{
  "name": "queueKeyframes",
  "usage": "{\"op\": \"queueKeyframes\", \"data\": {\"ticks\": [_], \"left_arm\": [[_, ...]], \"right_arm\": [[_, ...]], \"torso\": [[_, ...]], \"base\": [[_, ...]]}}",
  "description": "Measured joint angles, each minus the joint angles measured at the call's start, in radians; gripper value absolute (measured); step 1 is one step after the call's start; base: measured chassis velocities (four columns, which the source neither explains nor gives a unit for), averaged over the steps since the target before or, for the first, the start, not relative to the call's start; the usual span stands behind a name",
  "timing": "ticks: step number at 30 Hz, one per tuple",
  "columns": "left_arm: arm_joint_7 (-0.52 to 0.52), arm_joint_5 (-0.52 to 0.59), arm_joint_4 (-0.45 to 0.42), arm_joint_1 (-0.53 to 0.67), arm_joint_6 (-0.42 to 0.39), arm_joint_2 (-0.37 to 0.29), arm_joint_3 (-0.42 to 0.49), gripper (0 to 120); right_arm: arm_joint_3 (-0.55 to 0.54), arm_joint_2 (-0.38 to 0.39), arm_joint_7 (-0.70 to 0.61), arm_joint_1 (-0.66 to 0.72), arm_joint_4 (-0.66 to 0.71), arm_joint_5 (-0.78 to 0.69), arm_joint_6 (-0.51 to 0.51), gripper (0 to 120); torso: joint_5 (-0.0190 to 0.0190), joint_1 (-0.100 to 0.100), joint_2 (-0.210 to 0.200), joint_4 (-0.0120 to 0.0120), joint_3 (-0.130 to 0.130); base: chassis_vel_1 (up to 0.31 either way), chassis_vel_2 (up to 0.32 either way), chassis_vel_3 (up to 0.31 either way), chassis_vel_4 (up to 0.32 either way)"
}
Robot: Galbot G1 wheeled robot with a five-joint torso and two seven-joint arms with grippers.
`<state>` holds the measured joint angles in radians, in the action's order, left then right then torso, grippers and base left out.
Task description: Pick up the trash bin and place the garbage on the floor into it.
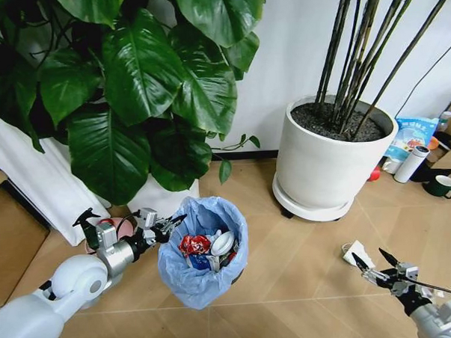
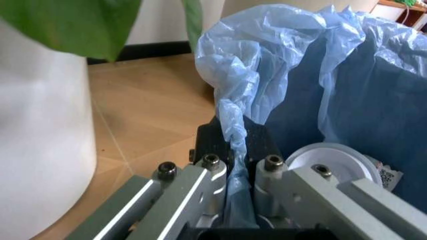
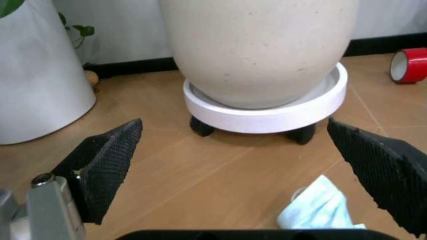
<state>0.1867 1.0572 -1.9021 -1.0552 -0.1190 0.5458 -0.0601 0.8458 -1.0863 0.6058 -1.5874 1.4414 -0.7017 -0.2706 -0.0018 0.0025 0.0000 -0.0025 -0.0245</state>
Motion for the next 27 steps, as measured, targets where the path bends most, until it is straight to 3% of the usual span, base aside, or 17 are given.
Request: {"op": "queueKeyframes", "data": {"ticks": [27], "left_arm": [[-0.001, 0.002, -0.006, 0.005, -0.002, 0.0, 0.011, 0]], "right_arm": [[-0.013, 0.016, 0.002, 0.022, -0.016, 0.045, -0.016, 100]], "torso": [[0.0001, 0.0, 0.0, -0.0001, 0.0]], "base": [[-0.086, -0.091, 0.082, 0.085]]}}
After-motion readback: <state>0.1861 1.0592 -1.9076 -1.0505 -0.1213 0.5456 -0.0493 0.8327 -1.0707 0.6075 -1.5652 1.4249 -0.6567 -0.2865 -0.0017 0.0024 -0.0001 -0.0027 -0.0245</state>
